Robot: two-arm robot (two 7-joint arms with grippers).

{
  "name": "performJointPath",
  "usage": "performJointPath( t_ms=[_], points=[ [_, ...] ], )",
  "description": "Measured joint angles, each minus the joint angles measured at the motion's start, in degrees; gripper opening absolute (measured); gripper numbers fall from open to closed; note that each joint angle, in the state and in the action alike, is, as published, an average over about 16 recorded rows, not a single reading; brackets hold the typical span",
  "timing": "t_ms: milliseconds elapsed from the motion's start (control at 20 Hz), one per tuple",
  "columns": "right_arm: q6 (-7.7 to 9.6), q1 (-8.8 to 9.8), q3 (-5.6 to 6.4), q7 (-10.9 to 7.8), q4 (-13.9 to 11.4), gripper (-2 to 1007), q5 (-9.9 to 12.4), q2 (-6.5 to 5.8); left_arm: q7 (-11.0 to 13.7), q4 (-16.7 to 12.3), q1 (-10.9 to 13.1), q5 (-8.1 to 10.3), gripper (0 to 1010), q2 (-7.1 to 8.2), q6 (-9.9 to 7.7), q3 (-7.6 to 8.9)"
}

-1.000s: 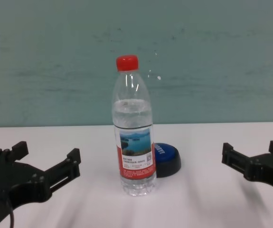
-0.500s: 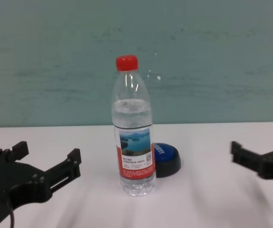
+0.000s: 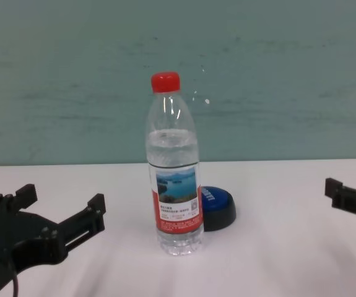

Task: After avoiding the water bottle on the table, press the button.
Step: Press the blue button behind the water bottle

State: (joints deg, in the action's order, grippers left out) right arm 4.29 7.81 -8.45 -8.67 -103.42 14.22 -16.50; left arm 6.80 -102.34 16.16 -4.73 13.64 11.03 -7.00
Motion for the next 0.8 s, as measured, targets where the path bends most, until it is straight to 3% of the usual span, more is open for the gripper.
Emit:
performJointPath(
  t_ms=[400, 800],
  points=[
    [2.12, 3.54, 1.1, -3.31, -6.4, 1004, 0.86, -2.35, 0.0, 0.0, 0.0, 0.0, 1000, 0.0, 0.0, 0.0],
    [2.73, 6.33, 0.07, -5.56, -10.28, 1004, 1.45, -4.39, 0.0, 0.0, 0.0, 0.0, 1000, 0.0, -0.01, 0.0]
  ],
)
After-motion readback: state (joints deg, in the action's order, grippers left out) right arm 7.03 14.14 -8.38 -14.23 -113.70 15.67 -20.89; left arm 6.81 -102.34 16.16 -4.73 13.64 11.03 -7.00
